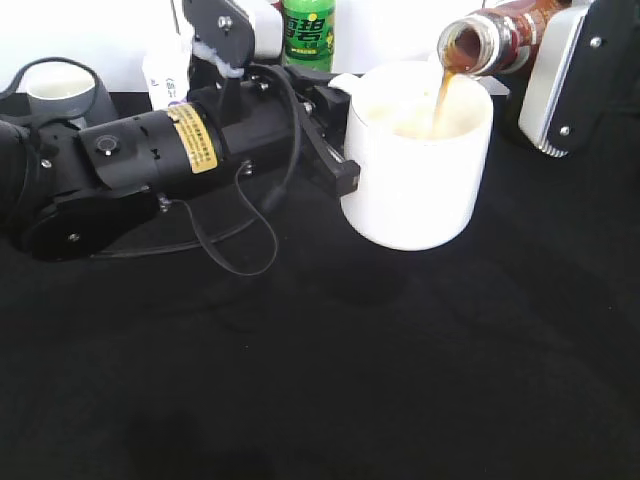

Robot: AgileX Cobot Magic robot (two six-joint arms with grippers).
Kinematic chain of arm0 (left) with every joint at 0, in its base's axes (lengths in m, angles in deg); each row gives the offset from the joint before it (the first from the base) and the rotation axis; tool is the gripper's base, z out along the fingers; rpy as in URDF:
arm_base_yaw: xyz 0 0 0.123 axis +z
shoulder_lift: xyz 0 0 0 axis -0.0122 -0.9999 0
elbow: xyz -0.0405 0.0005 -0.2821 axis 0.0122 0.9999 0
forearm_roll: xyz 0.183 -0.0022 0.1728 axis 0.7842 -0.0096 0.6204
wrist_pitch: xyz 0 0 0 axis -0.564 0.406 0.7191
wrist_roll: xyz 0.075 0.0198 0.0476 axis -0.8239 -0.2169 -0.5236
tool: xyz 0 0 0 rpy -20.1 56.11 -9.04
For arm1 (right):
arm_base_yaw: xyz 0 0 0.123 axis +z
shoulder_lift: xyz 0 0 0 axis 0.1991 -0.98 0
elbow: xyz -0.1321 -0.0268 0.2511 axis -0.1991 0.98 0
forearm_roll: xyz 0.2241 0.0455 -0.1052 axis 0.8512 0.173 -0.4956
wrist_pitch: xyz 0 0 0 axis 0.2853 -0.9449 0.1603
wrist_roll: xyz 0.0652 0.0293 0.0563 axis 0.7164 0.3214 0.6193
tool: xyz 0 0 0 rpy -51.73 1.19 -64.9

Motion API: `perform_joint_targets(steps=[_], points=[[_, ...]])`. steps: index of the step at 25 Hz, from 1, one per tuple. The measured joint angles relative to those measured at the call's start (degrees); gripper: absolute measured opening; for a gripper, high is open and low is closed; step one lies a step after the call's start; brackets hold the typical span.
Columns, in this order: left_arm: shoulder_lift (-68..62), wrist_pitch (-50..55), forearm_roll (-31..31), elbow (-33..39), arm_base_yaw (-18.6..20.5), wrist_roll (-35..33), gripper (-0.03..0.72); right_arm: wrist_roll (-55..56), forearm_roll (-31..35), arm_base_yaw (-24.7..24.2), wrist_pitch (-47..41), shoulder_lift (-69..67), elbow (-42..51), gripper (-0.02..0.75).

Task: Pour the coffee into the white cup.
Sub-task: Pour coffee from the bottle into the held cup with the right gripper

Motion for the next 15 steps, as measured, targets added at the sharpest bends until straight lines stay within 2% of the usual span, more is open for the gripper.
perform_joint_targets(steps=[10,15], points=[[0.0,0.1,0.8,0.0,0.0,1.3,0.065,-7.9,3.4,0.0,0.1,0.0,0.0,0.513],[0.0,0.1,1.6,0.0,0.0,1.4,0.069,-13.0,7.7,0.0,0.1,0.0,0.0,0.513]])
